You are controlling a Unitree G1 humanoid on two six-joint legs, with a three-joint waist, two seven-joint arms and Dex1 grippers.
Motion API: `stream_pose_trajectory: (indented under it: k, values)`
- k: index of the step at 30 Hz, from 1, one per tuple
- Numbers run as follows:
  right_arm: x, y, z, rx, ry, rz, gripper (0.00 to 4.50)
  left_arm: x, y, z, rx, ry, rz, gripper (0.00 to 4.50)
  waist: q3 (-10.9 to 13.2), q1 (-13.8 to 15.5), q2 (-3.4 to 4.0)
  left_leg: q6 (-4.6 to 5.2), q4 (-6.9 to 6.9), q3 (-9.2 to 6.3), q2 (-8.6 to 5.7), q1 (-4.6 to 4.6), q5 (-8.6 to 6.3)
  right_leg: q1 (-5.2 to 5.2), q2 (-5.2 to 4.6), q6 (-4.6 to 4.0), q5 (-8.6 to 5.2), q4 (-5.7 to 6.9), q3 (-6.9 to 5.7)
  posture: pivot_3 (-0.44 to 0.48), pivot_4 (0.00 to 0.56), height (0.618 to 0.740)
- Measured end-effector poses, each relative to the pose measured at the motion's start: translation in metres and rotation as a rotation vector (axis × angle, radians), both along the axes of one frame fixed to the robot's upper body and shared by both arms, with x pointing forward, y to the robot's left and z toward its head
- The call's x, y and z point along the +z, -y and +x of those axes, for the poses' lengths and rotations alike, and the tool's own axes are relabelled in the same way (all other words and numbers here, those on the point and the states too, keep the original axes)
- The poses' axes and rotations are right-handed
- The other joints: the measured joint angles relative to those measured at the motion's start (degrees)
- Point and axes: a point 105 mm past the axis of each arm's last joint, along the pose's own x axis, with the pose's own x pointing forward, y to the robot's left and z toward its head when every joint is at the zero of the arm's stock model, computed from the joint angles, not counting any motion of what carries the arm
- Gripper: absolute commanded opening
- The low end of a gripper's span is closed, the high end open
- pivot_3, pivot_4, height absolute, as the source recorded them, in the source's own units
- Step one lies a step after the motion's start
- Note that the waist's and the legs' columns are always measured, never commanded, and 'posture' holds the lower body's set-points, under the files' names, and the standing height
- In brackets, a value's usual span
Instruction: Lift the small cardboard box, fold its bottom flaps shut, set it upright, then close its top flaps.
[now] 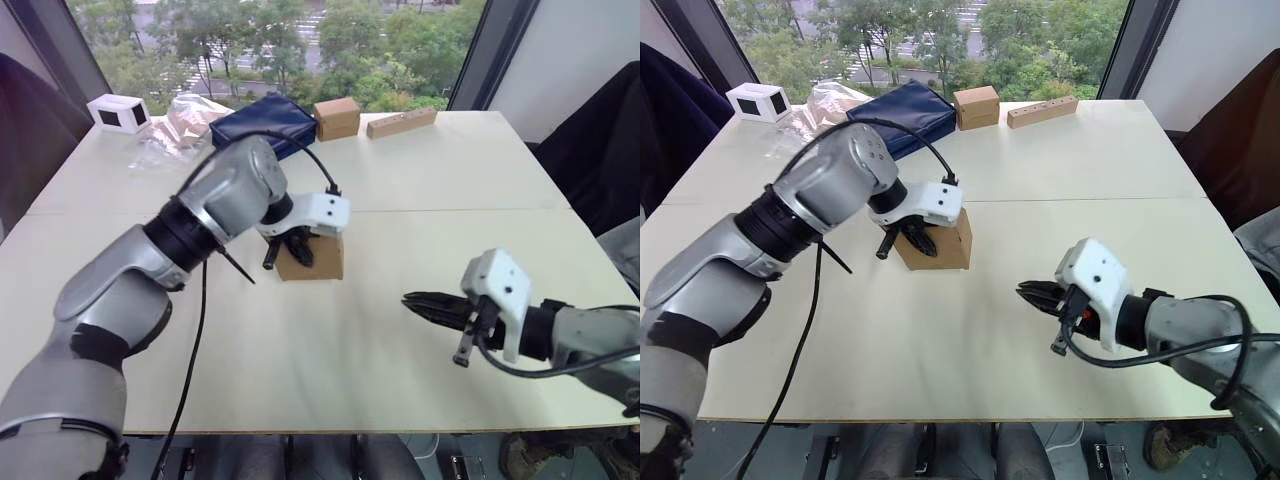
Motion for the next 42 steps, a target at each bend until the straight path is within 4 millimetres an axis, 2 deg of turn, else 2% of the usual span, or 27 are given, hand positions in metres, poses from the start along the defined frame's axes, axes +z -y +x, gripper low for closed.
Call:
stream_pose_trajectory:
  k: [10,13,20,22,26,30,34,36,39,42]
  values:
    - [-0.009,-0.001,0.005,-0.068,0.027,0.005,0.17,-0.017,0.014,-0.007,0.029,-0.024,0.019,0.00,0.0,-0.2,-0.01,0.00,0.01,0.00,0.01,0.02,0.01,0.00,-0.04,0.01,0.00,0.02,0.00,0.000,0.150,0.740]
    - [-0.011,-0.001,0.008,-0.075,0.027,0.002,0.00,-0.018,0.016,-0.011,0.030,-0.035,0.017,0.71,0.0,-0.1,-0.01,0.00,0.02,0.00,0.00,0.01,0.01,0.00,-0.05,0.01,0.00,0.02,0.00,0.000,0.150,0.740]
    - [-0.012,0.004,0.013,-0.092,0.028,0.000,0.00,-0.019,0.024,-0.016,0.081,-0.075,-0.005,3.48,0.0,0.0,-0.01,0.00,0.03,0.00,-0.03,0.01,0.01,0.01,-0.06,0.01,0.00,0.02,0.00,0.000,0.150,0.740]
    - [-0.013,0.005,0.014,-0.087,0.021,0.004,0.00,-0.013,0.028,-0.019,0.131,-0.118,-0.038,3.48,0.0,0.0,-0.02,0.00,0.04,0.00,-0.03,0.00,0.01,0.01,-0.05,0.01,0.00,0.02,-0.01,0.000,0.150,0.740]
    - [-0.012,0.006,0.017,-0.076,0.015,0.020,0.00,0.011,0.032,-0.022,0.227,-0.169,-0.133,3.48,0.0,-0.1,0.00,0.00,0.03,-0.01,-0.02,0.03,0.01,0.01,-0.04,0.01,0.00,0.05,-0.01,0.000,0.150,0.740]
    - [-0.008,0.002,0.018,-0.053,0.003,0.085,0.00,0.025,0.024,-0.023,0.332,-0.245,-0.212,3.48,0.0,-0.4,0.00,0.00,0.03,0.00,0.03,0.05,0.01,0.00,-0.02,0.01,0.00,0.12,0.00,0.000,0.150,0.740]
    - [0.007,-0.005,0.016,-0.011,0.003,0.220,0.00,0.064,0.013,-0.027,0.373,-0.357,-0.415,3.48,0.0,-0.4,0.00,0.00,0.03,0.00,0.04,0.05,0.01,-0.01,-0.03,0.01,0.00,0.14,-0.01,0.000,0.150,0.740]
    - [0.014,-0.003,0.017,-0.011,0.003,0.279,0.00,0.091,0.003,-0.029,0.347,-0.386,-0.591,3.48,0.0,-0.3,0.01,-0.01,0.04,0.01,0.05,0.07,0.01,0.00,-0.06,0.01,0.00,0.14,-0.01,0.000,0.150,0.740]
    - [0.018,0.003,0.020,-0.031,0.001,0.308,0.00,0.105,-0.018,-0.016,0.410,-0.333,-0.759,3.48,-0.1,-0.2,0.06,-0.01,0.04,0.02,0.04,0.20,0.01,0.08,-0.09,0.01,0.00,0.18,0.00,0.000,0.150,0.740]
    - [0.017,0.005,0.024,-0.038,-0.013,0.335,0.00,0.098,-0.045,0.008,0.538,-0.230,-0.954,2.67,-0.1,-0.2,0.05,-0.01,0.06,0.05,0.04,0.24,0.01,0.09,-0.14,0.01,0.00,0.19,0.02,0.000,0.150,0.740]
